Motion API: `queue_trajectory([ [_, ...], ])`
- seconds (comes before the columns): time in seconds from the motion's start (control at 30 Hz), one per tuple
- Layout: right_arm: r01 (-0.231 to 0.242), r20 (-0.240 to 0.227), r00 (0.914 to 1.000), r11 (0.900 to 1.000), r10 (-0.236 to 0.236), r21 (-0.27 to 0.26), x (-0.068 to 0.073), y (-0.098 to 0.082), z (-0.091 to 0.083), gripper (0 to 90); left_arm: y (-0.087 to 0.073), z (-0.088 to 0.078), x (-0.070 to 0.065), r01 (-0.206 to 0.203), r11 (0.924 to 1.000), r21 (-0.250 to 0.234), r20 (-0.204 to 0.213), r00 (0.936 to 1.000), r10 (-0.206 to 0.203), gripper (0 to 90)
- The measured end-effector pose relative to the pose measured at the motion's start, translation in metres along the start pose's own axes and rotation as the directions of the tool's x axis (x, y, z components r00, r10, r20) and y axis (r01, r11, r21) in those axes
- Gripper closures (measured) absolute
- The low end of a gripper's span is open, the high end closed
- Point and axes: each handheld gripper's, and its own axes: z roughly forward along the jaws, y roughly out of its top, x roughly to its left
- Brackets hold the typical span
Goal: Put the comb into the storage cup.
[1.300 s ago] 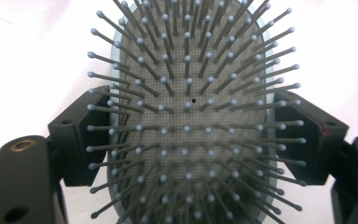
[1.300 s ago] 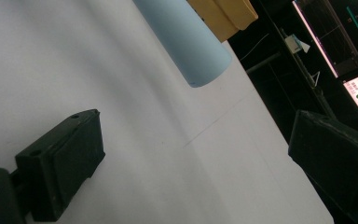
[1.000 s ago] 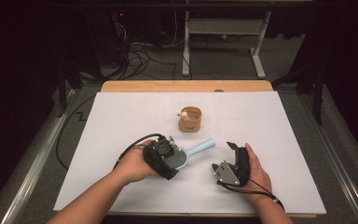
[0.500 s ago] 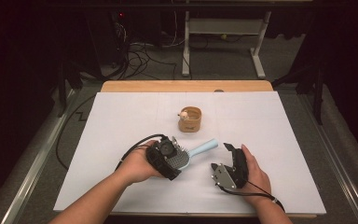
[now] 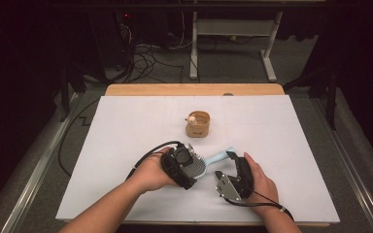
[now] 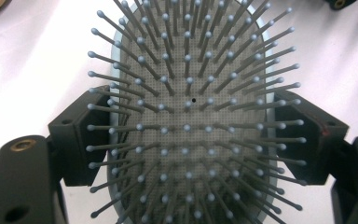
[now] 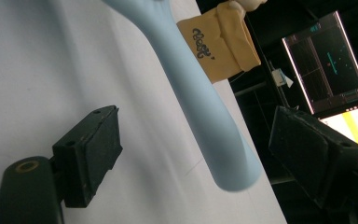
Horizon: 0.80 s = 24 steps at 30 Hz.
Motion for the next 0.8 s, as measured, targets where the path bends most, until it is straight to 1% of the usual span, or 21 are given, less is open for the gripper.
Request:
queue_trajectory([
  [0.03, 0.002, -0.002, 1.0, 1.0, -0.002, -0.003, 0.0, 0.001, 0.0, 17.6, 0.002, 0.0, -0.001, -0.005, 1.0, -0.002, 0.001, 1.0, 0.005, 20.3],
  [0.1, 0.002, -0.003, 1.0, 1.0, -0.002, -0.005, 0.001, 0.002, 0.0, 18.0, 0.003, 0.001, -0.003, -0.003, 1.0, -0.007, 0.008, 1.0, 0.003, 20.3],
  [0.27, 0.007, -0.009, 0.9999, 1.0, -0.007, -0.013, 0.002, 0.003, 0.0, 19.3, 0.008, 0.003, -0.006, -0.017, 0.9998, -0.009, 0.005, 0.9999, 0.017, 20.3],
  [0.3, 0.008, -0.01, 0.9999, 1.0, -0.008, -0.015, 0.002, 0.004, -0.001, 19.6, 0.009, 0.003, -0.007, -0.018, 0.9998, -0.011, 0.009, 0.9998, 0.018, 20.3],
  [0.33, 0.009, -0.008, 0.9999, 1.0, -0.01, -0.016, 0.002, 0.004, -0.001, 20.6, 0.009, 0.003, -0.008, -0.024, 0.9997, -0.011, 0.006, 0.9997, 0.024, 20.3],
  [0.4, 0.005, -0.013, 0.9999, 1.0, -0.006, -0.021, 0.003, 0.005, -0.001, 22.4, 0.009, 0.004, -0.009, -0.027, 0.9996, -0.011, 0.012, 0.9996, 0.027, 20.3],
  [0.47, 0.023, -0.013, 0.9996, 0.999, -0.023, -0.031, 0.003, 0.006, -0.002, 24.2, 0.009, 0.005, -0.01, -0.027, 0.9996, -0.009, 0.01, 0.9996, 0.027, 20.3],
  [0.6, 0.03, -0.013, 0.9995, 0.999, -0.03, -0.042, 0.004, 0.009, -0.002, 27.8, 0.009, 0.005, -0.011, -0.028, 0.9996, -0.008, 0.015, 0.9995, 0.028, 20.3],
  [0.63, 0.022, -0.014, 0.9997, 0.999, -0.022, -0.043, 0.005, 0.009, -0.003, 28.3, 0.01, 0.005, -0.011, -0.03, 0.9995, -0.006, 0.016, 0.9994, 0.03, 20.3],
  [0.67, 0.034, -0.011, 0.9993, 0.998, -0.035, -0.047, 0.004, 0.01, -0.003, 28.9, 0.01, 0.005, -0.012, -0.035, 0.9994, -0.007, 0.018, 0.9992, 0.035, 20.3],
  [0.8, 0.043, -0.009, 0.999, 0.997, -0.044, -0.056, 0.004, 0.011, -0.003, 31.7, 0.011, 0.005, -0.012, -0.039, 0.9992, -0.006, 0.019, 0.999, 0.039, 20.3],
])
